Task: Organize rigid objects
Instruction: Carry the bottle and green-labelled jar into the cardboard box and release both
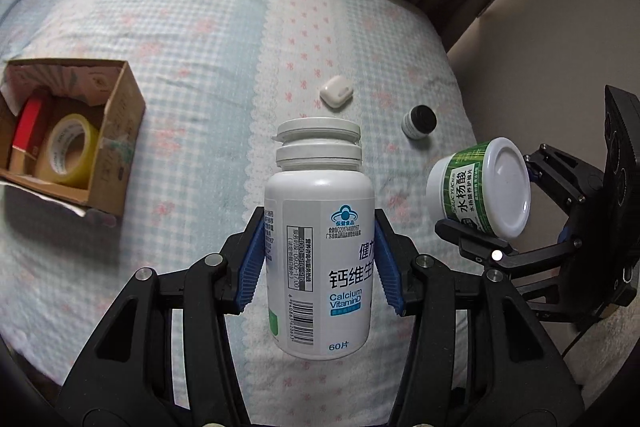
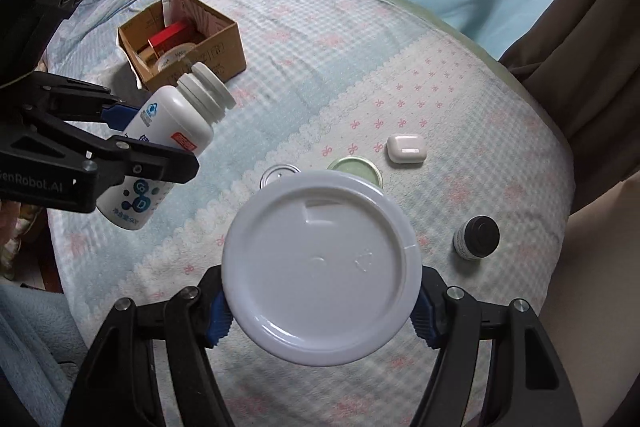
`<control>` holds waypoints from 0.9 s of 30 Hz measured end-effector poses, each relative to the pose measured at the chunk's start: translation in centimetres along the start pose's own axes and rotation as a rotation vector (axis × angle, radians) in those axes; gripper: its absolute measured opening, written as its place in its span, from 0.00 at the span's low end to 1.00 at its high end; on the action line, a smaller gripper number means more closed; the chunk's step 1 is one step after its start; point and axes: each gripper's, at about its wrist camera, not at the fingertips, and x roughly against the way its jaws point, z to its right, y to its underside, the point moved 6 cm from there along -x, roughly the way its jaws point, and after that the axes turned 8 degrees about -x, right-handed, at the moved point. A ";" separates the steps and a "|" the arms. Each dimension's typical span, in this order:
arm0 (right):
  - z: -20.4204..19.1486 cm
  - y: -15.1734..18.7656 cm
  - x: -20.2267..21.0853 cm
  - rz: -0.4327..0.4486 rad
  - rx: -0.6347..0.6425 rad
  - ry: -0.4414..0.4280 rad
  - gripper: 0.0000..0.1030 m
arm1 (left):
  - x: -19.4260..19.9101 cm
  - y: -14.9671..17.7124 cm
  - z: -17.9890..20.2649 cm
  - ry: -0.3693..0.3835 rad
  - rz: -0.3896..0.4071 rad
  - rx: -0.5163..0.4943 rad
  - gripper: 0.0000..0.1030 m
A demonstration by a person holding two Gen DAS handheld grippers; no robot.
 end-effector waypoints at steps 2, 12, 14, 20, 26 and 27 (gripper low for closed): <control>-0.8 -1.4 2.1 0.023 -0.047 -0.004 0.65 | 2.7 -0.5 -0.9 -0.016 0.022 -0.010 0.45; -8.1 -8.1 7.8 0.126 -0.146 0.029 0.65 | 12.0 -1.5 -7.7 -0.032 0.076 0.014 0.45; -9.8 -9.2 8.2 0.139 -0.168 0.022 0.65 | 13.3 -1.5 -9.6 -0.031 0.079 0.009 0.45; -15.7 -13.2 7.6 0.143 -0.185 0.036 0.65 | 16.3 -1.7 -16.2 -0.023 0.080 -0.010 0.45; -21.1 -17.2 5.0 0.117 -0.275 0.020 0.65 | 18.0 -2.3 -23.9 -0.025 0.054 -0.060 0.45; -21.8 -17.8 4.5 0.112 -0.294 0.019 0.65 | 18.0 -2.4 -25.3 -0.025 0.046 -0.066 0.45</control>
